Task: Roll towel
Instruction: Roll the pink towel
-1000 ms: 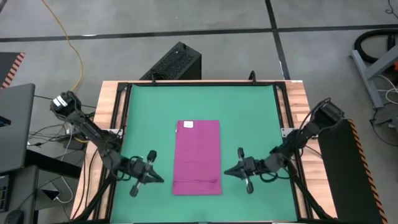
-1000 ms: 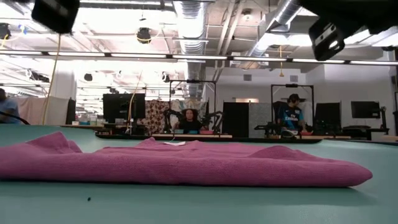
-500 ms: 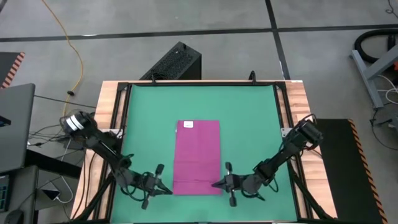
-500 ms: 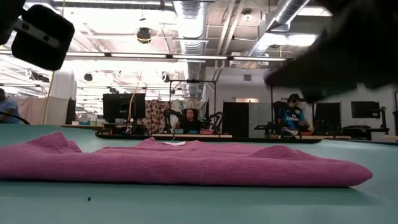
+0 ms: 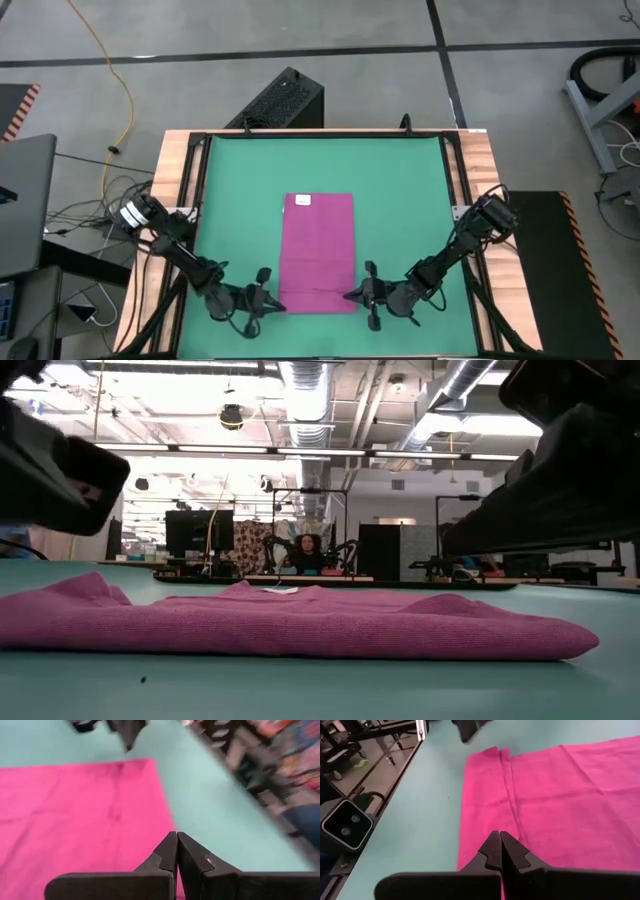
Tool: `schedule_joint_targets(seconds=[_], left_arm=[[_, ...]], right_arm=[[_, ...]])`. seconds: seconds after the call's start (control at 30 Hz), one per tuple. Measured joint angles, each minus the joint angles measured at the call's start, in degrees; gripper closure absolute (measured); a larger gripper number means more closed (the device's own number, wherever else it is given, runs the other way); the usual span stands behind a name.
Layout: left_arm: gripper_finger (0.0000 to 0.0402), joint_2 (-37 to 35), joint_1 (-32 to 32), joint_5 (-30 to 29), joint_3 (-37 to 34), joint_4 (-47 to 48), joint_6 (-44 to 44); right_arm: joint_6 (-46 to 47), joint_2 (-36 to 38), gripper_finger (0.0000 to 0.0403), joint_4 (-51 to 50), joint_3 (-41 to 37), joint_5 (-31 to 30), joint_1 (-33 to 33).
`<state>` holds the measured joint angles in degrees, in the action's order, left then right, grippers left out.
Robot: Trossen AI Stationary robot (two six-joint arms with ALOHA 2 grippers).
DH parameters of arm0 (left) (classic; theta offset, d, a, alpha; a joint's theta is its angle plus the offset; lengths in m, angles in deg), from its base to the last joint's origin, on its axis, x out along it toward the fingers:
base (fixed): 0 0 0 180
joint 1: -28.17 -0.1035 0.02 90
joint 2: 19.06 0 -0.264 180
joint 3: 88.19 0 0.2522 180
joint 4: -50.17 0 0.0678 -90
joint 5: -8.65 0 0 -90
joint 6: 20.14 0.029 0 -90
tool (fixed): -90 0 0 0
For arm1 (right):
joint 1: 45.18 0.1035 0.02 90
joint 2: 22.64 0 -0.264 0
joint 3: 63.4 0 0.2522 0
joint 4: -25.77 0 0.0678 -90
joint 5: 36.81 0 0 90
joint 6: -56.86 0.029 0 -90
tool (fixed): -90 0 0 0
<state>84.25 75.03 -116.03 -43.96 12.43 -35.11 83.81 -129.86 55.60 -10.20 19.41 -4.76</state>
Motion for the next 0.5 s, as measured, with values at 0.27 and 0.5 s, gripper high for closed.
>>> schedule_joint_targets(seconds=[0.27, 0.5], left_arm=[[0.0401, 0.0, -0.2, -2.9, 0.1, 6.4, -4.1], [0.0401, 0.0, -0.7, -3.5, 0.1, 7.4, -4.8]], right_arm=[[0.3, 0.0, 0.0394, -1.6, 0.0, 0.0, -0.1], [4.6, 0.0, 0.0394, -7.3, 0.0, -0.6, -0.1]])
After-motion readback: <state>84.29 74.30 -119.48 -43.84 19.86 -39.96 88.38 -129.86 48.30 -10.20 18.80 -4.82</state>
